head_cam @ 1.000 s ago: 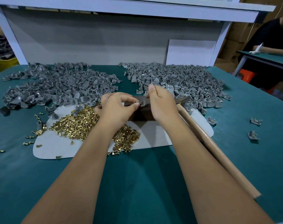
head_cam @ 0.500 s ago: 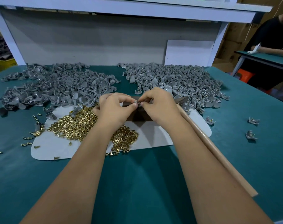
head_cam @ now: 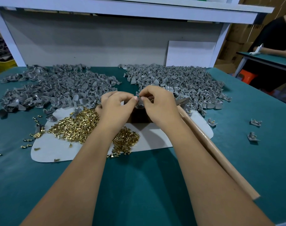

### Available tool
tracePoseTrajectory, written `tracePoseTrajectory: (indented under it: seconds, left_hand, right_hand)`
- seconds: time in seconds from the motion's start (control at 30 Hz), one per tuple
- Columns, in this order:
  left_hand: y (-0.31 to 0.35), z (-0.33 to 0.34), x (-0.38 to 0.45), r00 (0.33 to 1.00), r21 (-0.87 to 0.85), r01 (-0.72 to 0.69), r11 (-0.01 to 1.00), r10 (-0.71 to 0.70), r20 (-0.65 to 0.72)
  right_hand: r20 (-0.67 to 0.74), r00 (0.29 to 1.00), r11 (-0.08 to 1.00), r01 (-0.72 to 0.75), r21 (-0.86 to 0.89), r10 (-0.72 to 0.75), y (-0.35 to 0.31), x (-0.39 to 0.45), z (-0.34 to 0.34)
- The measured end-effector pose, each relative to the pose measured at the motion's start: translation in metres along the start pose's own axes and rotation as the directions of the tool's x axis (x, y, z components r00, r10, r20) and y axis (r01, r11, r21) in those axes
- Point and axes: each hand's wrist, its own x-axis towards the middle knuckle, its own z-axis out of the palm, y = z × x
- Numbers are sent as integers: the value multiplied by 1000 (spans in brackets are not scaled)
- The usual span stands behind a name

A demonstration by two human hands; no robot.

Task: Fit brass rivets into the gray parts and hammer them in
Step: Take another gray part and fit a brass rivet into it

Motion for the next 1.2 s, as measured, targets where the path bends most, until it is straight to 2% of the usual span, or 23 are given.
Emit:
tracePoseTrajectory:
  seconds: [0.2,0.33,0.53,0.6,0.67,0.73,0.83,1.2]
  left_hand:
    - [-2,-2,4,1000,-143,-26,989,26,-4]
    - [-3,-2,6,999,-154,-34,987,31,-25]
    - [-1,-3,5,1000,-267,21,963,-17,17]
    - [1,-3,3,999,-277,28,960,-22,27]
    - [0,-4,2,1000,-210,19,978,-14,26]
    - [-3,-6,2,999,-80,17,997,-14,37]
    - [-5,-6,0,997,44,51,998,-54,60]
    - [-6,-4,2,997,76,32,997,-37,63]
  right_hand:
    - [-16,997,997,72,1,-72,-2,-1,0]
    - [-39,998,998,55,35,-53,-4,-1,1]
    - [-27,995,934,-76,350,91,-4,-1,-1]
    - [-17,994,927,-92,363,105,-3,0,-2]
    - [5,995,961,-95,261,97,1,2,-4]
    - [52,997,995,-63,74,59,6,3,-5]
    - [122,992,995,-9,-100,21,9,3,-5]
    - [230,970,904,167,-392,-79,-6,9,-9]
